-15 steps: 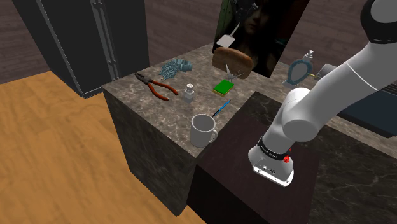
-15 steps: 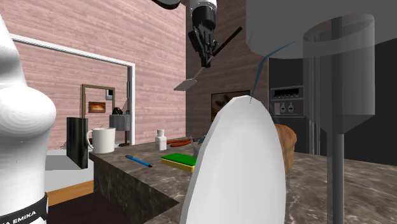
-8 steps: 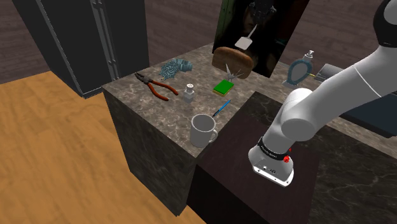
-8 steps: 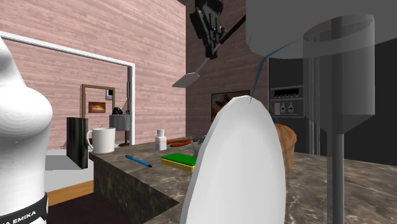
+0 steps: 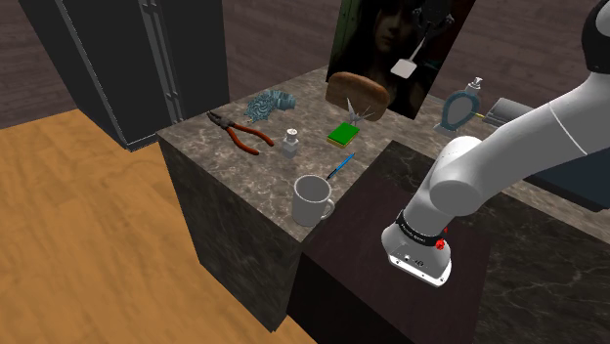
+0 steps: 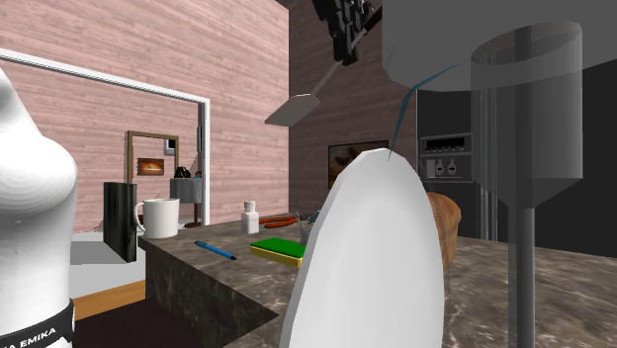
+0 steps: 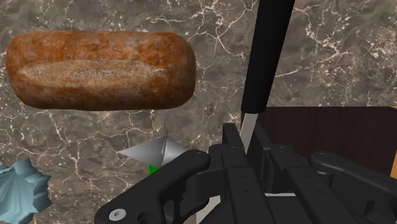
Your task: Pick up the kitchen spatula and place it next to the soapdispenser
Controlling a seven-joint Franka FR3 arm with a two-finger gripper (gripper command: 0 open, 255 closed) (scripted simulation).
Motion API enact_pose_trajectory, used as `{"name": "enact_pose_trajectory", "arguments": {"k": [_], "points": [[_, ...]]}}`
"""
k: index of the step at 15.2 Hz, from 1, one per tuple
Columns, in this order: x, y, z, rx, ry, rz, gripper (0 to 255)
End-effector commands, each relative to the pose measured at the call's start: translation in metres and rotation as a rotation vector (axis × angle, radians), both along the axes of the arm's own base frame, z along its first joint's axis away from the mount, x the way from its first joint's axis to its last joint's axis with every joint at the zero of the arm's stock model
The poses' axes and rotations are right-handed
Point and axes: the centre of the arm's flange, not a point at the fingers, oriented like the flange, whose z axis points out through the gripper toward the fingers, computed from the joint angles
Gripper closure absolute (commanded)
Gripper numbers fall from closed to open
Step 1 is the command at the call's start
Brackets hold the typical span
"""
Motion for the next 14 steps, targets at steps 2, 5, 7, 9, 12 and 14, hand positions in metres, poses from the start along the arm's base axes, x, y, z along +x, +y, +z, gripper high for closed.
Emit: {"name": "enact_pose_trajectory", "arguments": {"k": [2,5,7,9,12,14], "points": [[-0.027,-0.032,0.002,0.000,0.001,0.001,255],[-0.052,-0.062,0.002,0.000,0.001,0.001,255],[-0.063,-0.075,-0.004,0.000,0.001,0.001,255],[-0.063,-0.075,-0.014,0.000,0.001,0.001,255],[-0.063,-0.075,-0.030,0.000,0.001,0.001,255],[-0.063,-0.075,-0.041,0.000,0.001,0.001,255]]}}
